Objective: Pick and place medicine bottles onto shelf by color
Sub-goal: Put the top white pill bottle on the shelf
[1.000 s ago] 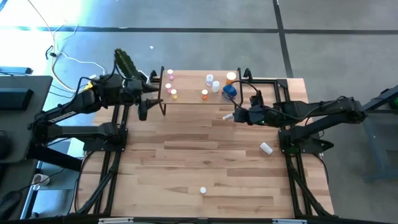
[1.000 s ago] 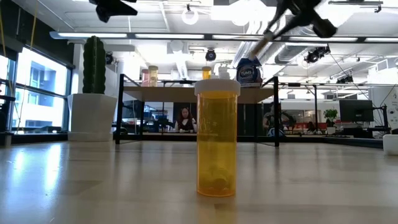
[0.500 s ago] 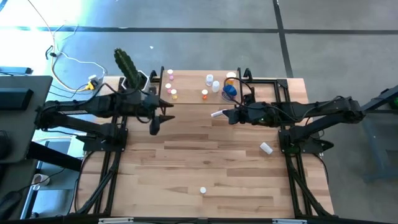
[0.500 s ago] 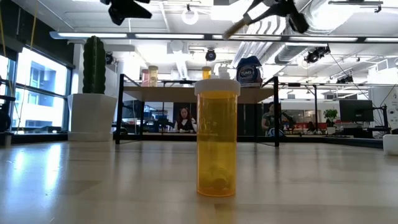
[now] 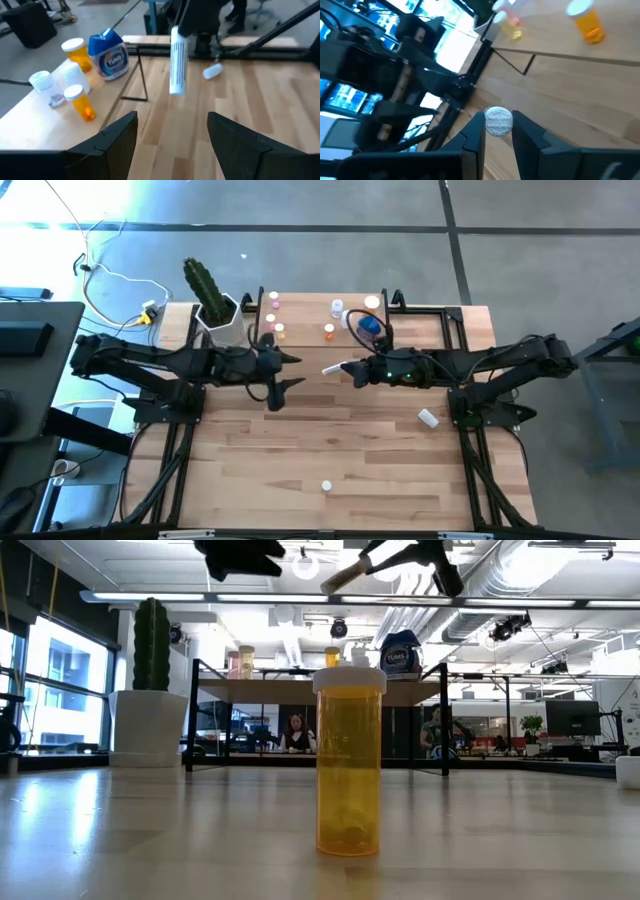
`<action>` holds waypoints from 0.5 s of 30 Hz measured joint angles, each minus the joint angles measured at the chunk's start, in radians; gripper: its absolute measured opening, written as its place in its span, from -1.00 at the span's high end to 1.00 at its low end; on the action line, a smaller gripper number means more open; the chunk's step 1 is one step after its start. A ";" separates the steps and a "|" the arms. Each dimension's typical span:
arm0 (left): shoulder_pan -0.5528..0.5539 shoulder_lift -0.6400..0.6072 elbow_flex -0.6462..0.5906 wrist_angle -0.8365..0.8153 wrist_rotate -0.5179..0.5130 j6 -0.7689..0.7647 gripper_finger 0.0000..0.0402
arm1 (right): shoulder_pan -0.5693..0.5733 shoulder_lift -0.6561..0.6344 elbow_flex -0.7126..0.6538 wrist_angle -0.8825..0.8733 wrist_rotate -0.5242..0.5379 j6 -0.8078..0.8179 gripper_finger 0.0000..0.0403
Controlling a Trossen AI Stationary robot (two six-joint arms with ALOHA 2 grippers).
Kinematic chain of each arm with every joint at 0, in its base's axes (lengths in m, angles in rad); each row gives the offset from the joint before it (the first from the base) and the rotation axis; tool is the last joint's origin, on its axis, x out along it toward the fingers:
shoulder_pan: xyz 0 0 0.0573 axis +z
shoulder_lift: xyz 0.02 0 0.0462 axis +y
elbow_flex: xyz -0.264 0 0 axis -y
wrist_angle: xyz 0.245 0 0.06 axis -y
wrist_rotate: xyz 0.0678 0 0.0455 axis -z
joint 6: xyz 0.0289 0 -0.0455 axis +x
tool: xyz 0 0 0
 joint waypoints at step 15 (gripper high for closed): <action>-0.021 0.170 0.000 0.127 -0.041 0.038 -0.13 | 0.011 0.136 0.000 0.203 0.000 0.000 0.71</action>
